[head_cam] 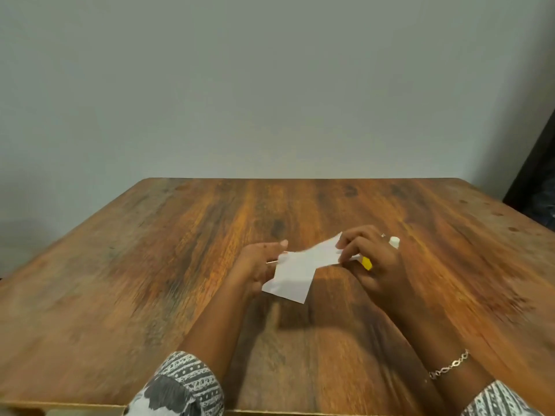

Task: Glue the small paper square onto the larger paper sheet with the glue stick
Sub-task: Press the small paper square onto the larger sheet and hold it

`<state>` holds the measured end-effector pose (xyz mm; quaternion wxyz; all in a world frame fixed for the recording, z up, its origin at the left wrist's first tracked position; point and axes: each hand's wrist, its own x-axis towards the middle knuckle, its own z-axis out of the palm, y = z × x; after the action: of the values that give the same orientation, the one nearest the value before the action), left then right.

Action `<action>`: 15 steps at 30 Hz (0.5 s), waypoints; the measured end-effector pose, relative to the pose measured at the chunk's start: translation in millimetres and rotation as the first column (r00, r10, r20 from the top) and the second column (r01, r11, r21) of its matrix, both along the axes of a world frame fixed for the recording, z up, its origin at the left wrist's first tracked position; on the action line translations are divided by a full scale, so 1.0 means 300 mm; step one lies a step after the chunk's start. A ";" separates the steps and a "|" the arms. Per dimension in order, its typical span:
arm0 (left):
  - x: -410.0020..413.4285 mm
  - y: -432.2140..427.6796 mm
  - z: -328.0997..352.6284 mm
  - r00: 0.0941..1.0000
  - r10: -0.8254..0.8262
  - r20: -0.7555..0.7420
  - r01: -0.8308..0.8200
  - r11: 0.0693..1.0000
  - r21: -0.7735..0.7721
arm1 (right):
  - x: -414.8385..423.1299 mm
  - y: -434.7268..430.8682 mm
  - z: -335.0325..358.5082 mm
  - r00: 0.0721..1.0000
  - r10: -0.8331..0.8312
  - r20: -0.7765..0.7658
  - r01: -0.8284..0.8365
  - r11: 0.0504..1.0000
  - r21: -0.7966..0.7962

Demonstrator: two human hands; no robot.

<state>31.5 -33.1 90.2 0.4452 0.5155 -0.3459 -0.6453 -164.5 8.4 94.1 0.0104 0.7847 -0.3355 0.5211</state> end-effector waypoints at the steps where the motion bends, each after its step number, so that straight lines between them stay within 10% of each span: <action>1: 0.010 -0.002 -0.009 0.999 0.049 -0.024 -0.049 0.999 0.002 | 0.003 -0.005 -0.017 1.000 0.018 0.000 -0.018 1.000 0.013; 9: 0.043 0.009 -0.039 0.991 0.116 0.074 -0.110 0.991 -0.079 | 0.013 -0.018 -0.093 0.991 -0.001 0.133 -0.032 0.969 0.245; 15: 0.029 0.021 -0.075 0.958 0.207 0.199 -0.153 0.955 -0.255 | 0.037 -0.064 -0.128 0.881 -0.239 0.409 -0.133 0.703 0.698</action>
<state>40.2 -26.8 67.7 0.5191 0.5573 -0.4195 -0.4939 -153.5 -10.7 55.8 -0.3579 0.5665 -0.5246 0.5252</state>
